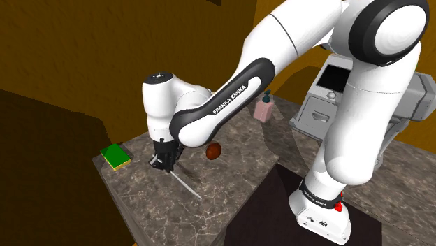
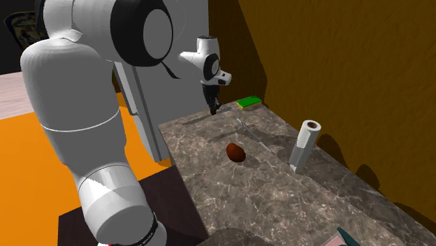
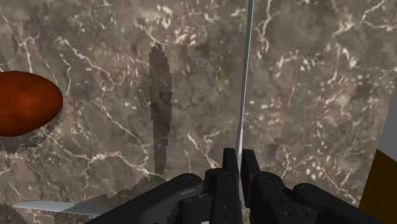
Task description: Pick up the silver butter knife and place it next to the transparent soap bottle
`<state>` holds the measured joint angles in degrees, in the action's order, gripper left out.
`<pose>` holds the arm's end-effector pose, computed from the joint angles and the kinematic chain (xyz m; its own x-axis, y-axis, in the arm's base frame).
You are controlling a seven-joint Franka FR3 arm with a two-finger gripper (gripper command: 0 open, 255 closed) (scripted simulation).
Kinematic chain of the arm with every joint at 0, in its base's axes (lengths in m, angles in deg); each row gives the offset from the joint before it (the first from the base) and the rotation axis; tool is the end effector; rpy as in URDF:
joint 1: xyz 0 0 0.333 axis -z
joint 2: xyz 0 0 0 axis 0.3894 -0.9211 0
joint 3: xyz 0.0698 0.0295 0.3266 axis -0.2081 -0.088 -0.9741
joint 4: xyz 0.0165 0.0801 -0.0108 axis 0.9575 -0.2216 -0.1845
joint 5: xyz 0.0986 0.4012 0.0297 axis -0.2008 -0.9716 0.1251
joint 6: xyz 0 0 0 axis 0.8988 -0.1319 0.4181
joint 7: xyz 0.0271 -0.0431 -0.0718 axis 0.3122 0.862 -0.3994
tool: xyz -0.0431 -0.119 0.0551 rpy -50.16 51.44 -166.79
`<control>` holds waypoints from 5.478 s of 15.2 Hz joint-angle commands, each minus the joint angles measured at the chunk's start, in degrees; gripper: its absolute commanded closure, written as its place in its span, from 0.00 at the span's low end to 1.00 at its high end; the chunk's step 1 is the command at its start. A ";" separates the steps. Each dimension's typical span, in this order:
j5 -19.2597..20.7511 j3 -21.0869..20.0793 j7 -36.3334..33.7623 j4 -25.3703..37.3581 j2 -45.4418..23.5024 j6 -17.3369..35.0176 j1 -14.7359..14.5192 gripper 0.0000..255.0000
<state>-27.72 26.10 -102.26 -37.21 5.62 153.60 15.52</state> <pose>0.4594 0.3283 0.3027 0.9978 -0.0404 0.0527 -0.0406 -0.9992 0.0030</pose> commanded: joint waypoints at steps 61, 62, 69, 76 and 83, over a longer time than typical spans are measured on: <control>-9.58 23.46 42.66 0.18 27.87 -26.11 13.13 1.00; -9.29 24.45 44.06 0.27 27.75 -26.08 13.69 1.00; -7.50 31.15 53.72 2.66 25.15 -25.93 17.52 1.00; -6.85 37.47 63.37 8.21 19.74 -26.05 21.11 1.00; -8.18 43.13 73.14 17.02 11.70 -27.01 24.67 1.00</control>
<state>-35.45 68.50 -30.54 -22.32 19.29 126.82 39.74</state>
